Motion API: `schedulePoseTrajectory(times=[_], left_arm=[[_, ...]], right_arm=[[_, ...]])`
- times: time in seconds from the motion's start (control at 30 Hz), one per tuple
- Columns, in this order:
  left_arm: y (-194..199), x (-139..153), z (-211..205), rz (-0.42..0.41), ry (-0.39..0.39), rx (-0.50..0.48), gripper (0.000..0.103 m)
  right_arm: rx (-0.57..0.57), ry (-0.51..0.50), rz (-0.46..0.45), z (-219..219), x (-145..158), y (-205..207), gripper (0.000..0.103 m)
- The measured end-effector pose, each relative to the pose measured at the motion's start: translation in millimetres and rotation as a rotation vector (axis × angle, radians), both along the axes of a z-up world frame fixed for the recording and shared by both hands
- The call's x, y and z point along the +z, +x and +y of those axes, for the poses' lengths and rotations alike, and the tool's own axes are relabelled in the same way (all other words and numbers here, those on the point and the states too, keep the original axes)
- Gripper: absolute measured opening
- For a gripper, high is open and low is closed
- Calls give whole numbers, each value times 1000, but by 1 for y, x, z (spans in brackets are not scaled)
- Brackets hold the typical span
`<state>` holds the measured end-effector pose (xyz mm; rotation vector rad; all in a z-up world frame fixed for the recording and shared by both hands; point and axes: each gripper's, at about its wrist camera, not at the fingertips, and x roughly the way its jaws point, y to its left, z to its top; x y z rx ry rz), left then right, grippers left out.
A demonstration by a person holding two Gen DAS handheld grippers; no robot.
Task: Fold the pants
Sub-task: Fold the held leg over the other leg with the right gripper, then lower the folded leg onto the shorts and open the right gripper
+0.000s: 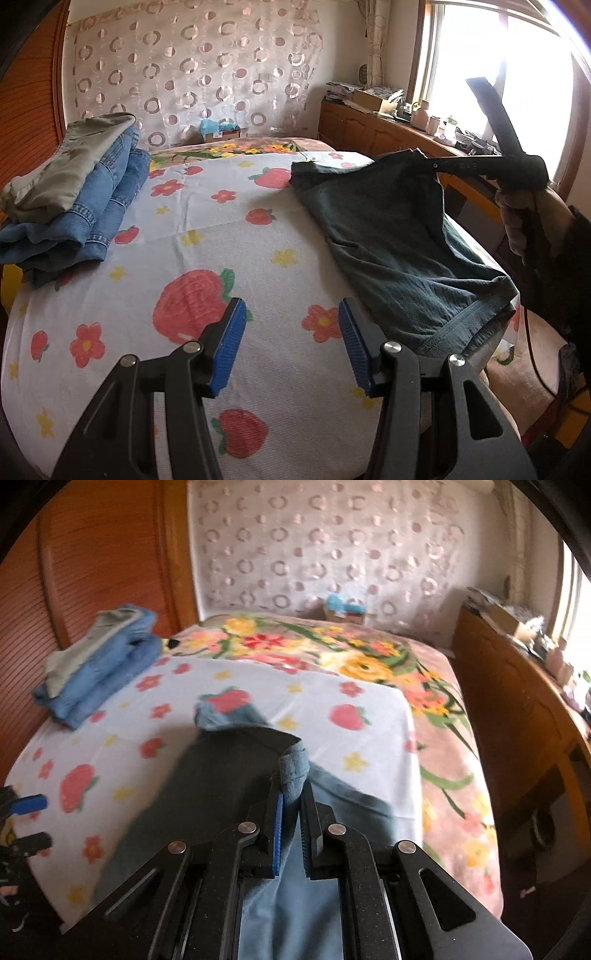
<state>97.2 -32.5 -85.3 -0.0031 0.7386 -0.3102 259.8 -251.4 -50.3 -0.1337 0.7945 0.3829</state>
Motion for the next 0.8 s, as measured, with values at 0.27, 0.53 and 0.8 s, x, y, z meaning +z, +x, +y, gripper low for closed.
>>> schedulePoseTrajectory(times=[0.27, 0.53, 0.8], left_arm=[[-1, -3, -5, 10, 8, -13, 51], [1, -4, -7, 13, 10, -18, 51], [2, -6, -13, 16, 20, -34, 51]], right_arm=[[-59, 26, 40, -30, -11, 18, 6], [-155, 0, 1, -51, -10, 20, 6], [-171, 5, 36, -65, -17, 16, 49]])
